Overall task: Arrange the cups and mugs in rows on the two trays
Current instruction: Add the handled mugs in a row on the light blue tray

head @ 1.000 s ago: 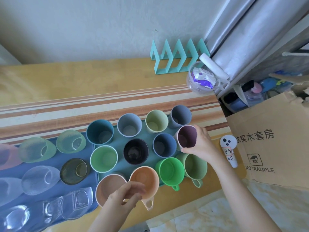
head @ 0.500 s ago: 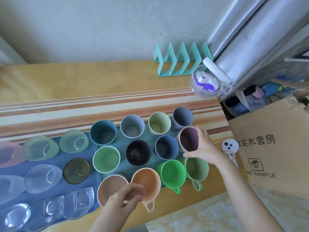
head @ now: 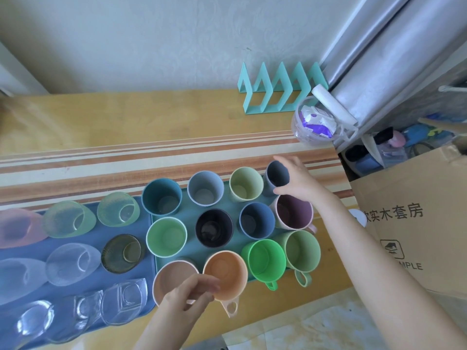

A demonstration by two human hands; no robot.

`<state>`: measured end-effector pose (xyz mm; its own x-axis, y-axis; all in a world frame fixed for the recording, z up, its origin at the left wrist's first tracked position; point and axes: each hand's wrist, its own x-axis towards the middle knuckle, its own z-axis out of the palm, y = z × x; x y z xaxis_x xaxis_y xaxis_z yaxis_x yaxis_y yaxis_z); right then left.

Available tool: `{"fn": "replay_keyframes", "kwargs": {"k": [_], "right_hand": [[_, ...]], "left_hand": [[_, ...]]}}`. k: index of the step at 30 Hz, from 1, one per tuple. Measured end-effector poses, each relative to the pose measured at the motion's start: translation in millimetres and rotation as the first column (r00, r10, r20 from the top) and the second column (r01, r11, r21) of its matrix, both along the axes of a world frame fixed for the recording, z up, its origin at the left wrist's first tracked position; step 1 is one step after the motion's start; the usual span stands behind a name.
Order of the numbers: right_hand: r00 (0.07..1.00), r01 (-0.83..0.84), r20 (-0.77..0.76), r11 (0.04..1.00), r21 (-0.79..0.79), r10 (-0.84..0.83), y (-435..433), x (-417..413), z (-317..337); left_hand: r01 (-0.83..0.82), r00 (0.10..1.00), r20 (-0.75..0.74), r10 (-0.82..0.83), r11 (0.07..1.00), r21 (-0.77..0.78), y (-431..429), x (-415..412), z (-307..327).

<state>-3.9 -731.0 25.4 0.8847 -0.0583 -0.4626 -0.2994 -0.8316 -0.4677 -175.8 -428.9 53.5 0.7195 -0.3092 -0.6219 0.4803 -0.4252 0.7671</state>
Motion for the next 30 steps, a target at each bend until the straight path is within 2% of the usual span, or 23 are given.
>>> {"fn": "replay_keyframes", "kwargs": {"k": [6, 12, 16, 18, 21, 24, 26, 30], "right_hand": [[0.998, 0.016, 0.064, 1.000, 0.023, -0.018, -2, -1, -4], [1.000, 0.010, 0.026, 0.997, 0.079, -0.012, -5, -5, -1], [0.988, 0.110, 0.098, 0.991, 0.072, -0.117, -15, -32, 17], [0.981, 0.186, 0.054, 0.982, 0.027, -0.187, -29, -58, 24], [0.955, 0.285, -0.088, 0.958, 0.023, -0.282, -49, -101, 24], [0.941, 0.291, -0.198, 0.955, 0.059, -0.274, -52, -127, 18], [0.941, 0.287, -0.215, 0.954, 0.089, -0.263, -50, -133, 13], [0.963, 0.237, -0.157, 0.967, 0.093, -0.221, -53, -132, -3]], "left_hand": [[-0.016, 1.000, -0.010, 0.016, 1.000, 0.001, 4, -2, -2], [-0.009, 1.000, -0.010, 0.009, 1.000, 0.002, 3, -5, -2], [-0.008, 1.000, -0.001, 0.008, 1.000, -0.004, 4, -4, -3], [-0.008, 1.000, 0.003, 0.008, 1.000, -0.009, 6, -3, -3], [-0.005, 1.000, 0.003, 0.005, 1.000, -0.012, 8, -3, -3], [0.006, 1.000, -0.017, -0.006, 1.000, -0.006, 9, -5, -4], [0.011, 1.000, -0.028, -0.011, 1.000, 0.001, 9, -7, -4], [-0.005, 1.000, -0.024, 0.006, 1.000, 0.016, 11, -11, -4]]}}
